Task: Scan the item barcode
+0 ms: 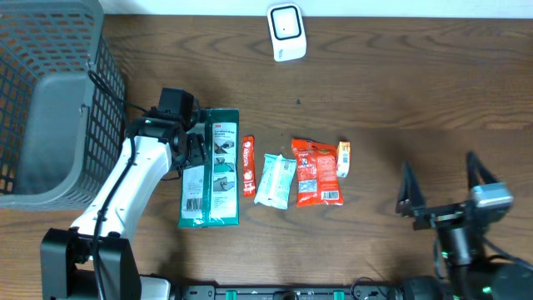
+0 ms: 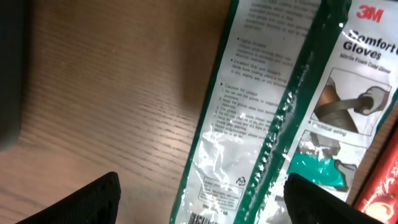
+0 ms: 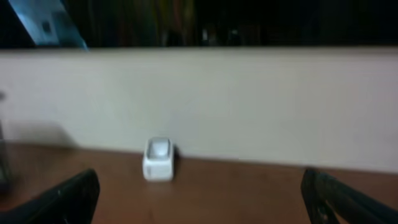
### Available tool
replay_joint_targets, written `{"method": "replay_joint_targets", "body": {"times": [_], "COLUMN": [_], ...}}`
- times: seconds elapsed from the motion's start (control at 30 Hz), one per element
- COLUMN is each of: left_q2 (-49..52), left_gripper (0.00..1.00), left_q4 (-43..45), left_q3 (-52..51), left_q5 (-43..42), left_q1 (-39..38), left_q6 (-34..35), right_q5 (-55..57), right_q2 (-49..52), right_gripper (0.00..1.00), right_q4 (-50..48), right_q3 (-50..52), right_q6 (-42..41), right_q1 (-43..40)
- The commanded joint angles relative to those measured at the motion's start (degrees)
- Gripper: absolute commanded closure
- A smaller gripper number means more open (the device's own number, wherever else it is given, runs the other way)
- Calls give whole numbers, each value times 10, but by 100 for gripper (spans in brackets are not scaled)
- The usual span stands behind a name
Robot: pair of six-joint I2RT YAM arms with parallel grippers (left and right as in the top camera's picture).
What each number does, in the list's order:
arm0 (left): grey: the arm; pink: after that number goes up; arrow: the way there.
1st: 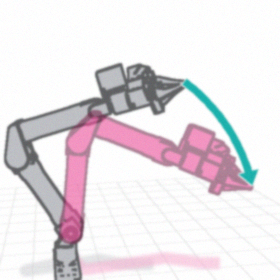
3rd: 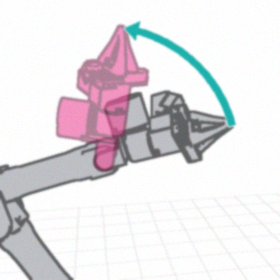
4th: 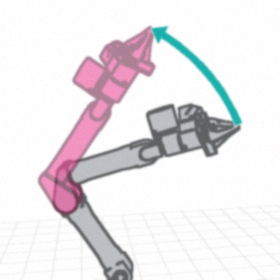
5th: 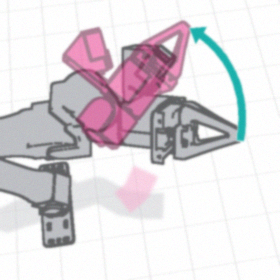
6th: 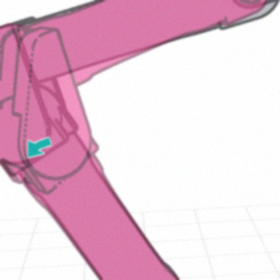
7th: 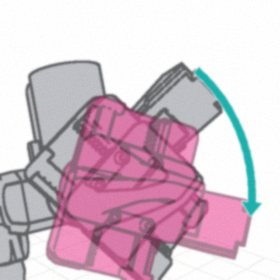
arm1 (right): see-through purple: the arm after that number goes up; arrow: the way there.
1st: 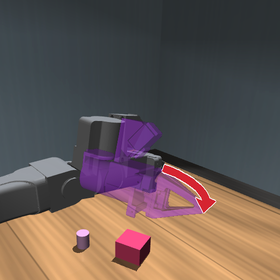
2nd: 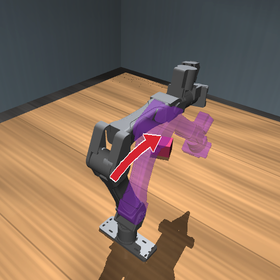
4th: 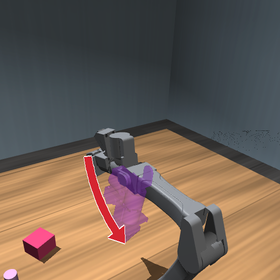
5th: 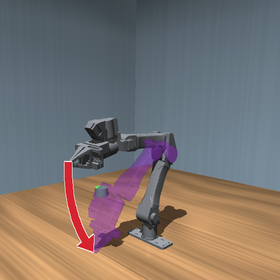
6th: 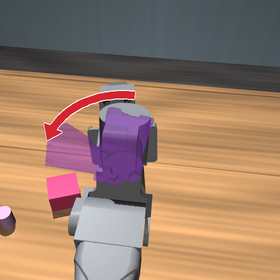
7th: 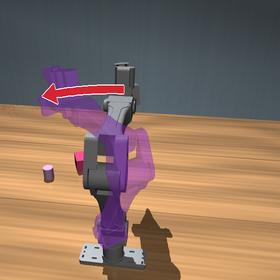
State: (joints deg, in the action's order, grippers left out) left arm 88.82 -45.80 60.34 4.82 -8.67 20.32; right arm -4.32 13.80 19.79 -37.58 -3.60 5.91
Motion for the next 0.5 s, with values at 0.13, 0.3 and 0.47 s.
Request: {"method": "replay_joint_targets", "body": {"times": [0.13, 0.3, 0.47], "left_q2": [-4, -4, -4], "left_gripper": [15, 15, 15], "left_q4": [0, 0, 0], "left_q3": [10, 10, 10], "left_q5": [3, 3, 3], "left_q1": [3, 3, 3], "left_q6": [-3, -3, -3], "right_q5": [-98, -157, -291], "right_q2": [279, 456, 589], "right_gripper": [1, 1, 1], "right_q4": [248, 410, 422], "right_q3": [-344, -509, -535], "right_q6": [-56, -56, -58], "right_q1": [2, 2, 2]}}
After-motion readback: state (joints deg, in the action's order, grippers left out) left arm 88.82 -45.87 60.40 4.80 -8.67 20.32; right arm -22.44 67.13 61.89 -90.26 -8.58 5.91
